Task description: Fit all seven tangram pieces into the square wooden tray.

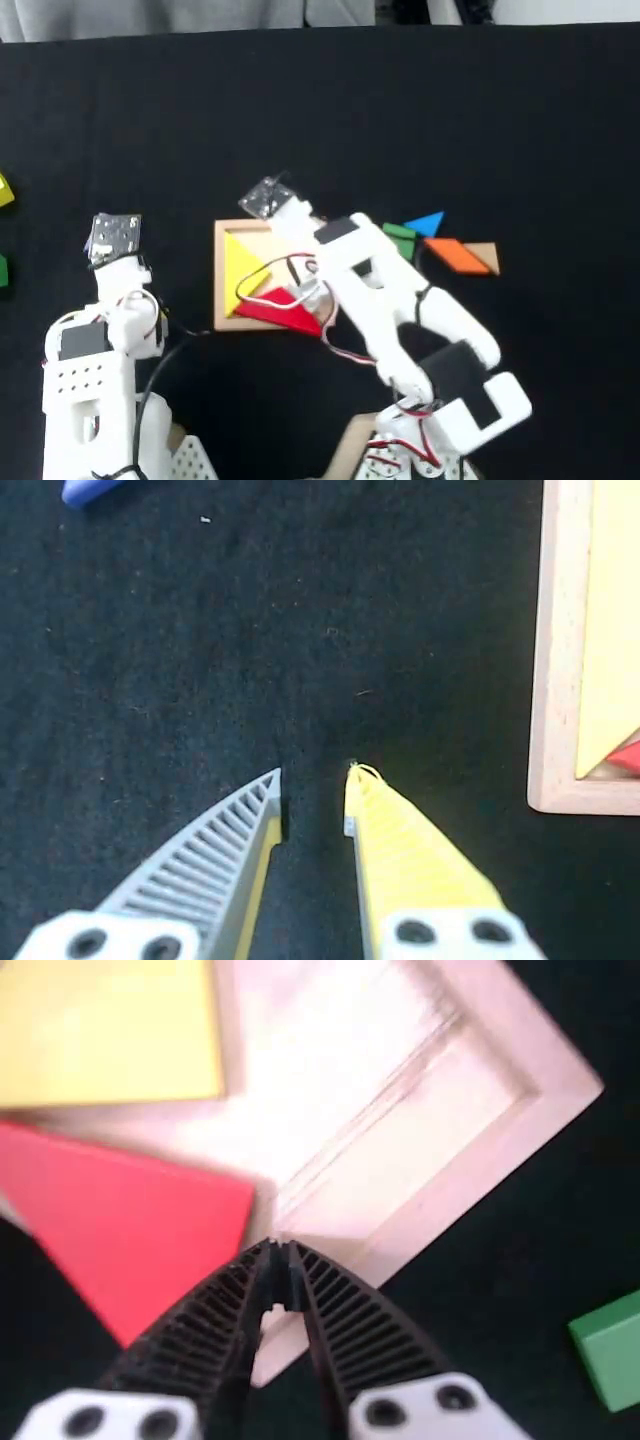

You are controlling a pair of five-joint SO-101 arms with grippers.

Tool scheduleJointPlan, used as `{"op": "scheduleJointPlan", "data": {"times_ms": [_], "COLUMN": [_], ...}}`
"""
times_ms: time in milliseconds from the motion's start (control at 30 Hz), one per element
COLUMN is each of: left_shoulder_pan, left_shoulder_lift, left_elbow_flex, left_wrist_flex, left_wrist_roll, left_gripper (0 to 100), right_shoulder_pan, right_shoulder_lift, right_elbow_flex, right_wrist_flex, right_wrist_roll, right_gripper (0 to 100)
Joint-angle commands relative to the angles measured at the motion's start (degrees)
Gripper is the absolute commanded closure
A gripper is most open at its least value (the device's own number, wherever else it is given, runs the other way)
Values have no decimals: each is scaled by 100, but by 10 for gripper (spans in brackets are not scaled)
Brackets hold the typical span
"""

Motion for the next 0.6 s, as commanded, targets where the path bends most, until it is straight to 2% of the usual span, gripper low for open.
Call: {"op": "scheduleJointPlan", "data": {"times_ms": [0,100,233,300,567], "left_shoulder_pan": [57,57,57,48,-145], "left_shoulder_lift": [-79,-79,-79,-79,-123], "left_elbow_flex": [-22,-13,-13,-4,75], "left_wrist_flex": [-79,-79,-70,-70,-97], "left_wrist_roll": [-35,-35,-35,-35,-35], "left_gripper": [887,887,887,887,887], "right_shoulder_pan": [-79,-264,-1134,-1477,-1495], "right_shoulder_lift": [-1103,-2255,-3046,-2958,-1613], "right_elbow_flex": [-31,699,1798,1982,1552], "right_wrist_flex": [413,598,721,774,448], "right_wrist_roll": [62,369,1125,1213,1134], "right_gripper": [988,988,988,988,988]}}
